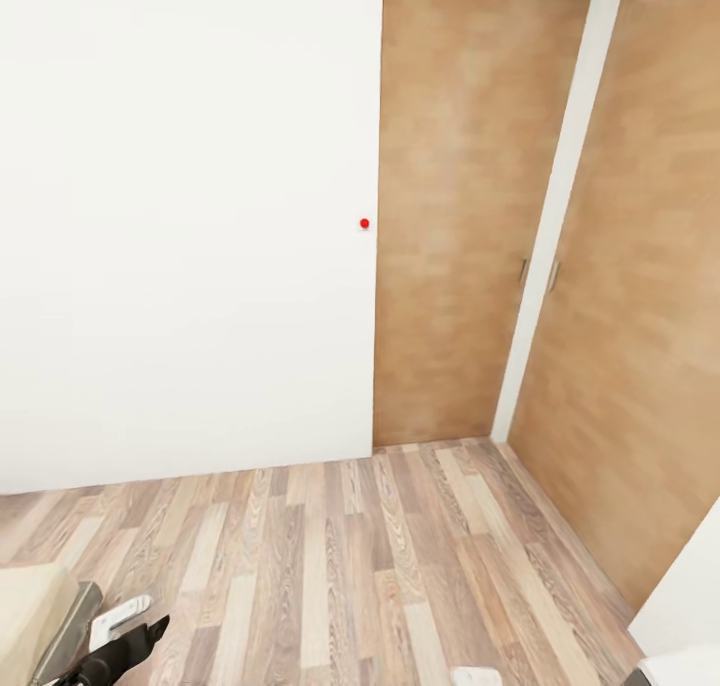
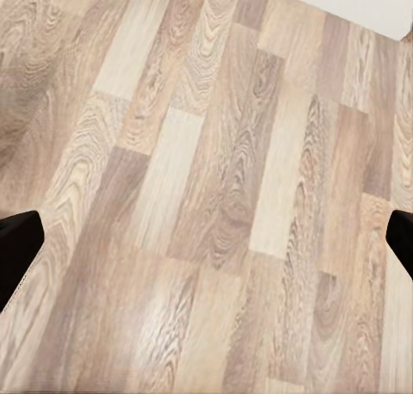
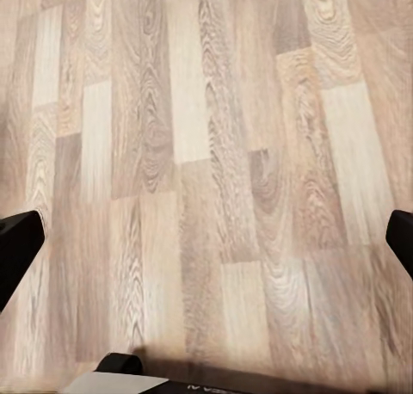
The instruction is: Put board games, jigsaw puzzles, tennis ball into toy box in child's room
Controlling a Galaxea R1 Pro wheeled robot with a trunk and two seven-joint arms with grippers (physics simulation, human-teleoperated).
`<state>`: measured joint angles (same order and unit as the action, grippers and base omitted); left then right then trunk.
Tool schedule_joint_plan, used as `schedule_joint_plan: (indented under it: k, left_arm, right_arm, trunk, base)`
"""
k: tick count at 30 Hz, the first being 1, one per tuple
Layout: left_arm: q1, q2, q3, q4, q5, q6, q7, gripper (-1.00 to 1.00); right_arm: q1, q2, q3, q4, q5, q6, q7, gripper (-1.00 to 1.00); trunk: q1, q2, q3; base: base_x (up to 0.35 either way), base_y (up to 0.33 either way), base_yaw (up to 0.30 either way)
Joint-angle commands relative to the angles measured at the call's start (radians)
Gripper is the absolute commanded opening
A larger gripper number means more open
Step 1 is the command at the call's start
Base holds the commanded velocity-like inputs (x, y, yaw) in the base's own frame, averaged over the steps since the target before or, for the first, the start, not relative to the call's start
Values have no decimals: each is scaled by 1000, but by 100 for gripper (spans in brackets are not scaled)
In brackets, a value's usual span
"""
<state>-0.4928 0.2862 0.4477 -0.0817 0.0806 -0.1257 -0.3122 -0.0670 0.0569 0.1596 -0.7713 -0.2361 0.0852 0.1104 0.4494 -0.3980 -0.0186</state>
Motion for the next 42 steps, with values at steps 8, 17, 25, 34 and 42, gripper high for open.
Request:
schedule_joint_plan:
  k: [8,17,25,34,42]
  left_arm:
    - [-1,-1,-3,2,8,-3,-4,100]
    - [-1,-1,-3,2,8,-3,-4,100]
    - [0,-1,-3,2,8,-3,-4,100]
    - [-1,1,-3,1,6,-1,-13,100]
    - [-10,29,-1,-22,10,72,-107,100]
  right_arm:
    - [0,0,0,-2,-9,5,2,100]
    - [0,0,0,-2,-9,5,2,100]
    - [0,0,0,-2,-9,5,2,100]
    - [0,-1,0,-7,-10,5,7,100]
    - [1,-11,-1,-128,-17,31,14,100]
  trunk:
    - [1,-2,-2]
    - [1,-2,-2]
    - [1,-2,-2]
    - [1,-2,-2]
    - [1,-2,-2]
  base:
    - [0,25,291]
    - [0,3,291]
    - [0,0,291]
    - [0,0,254]
    - [0,0,61]
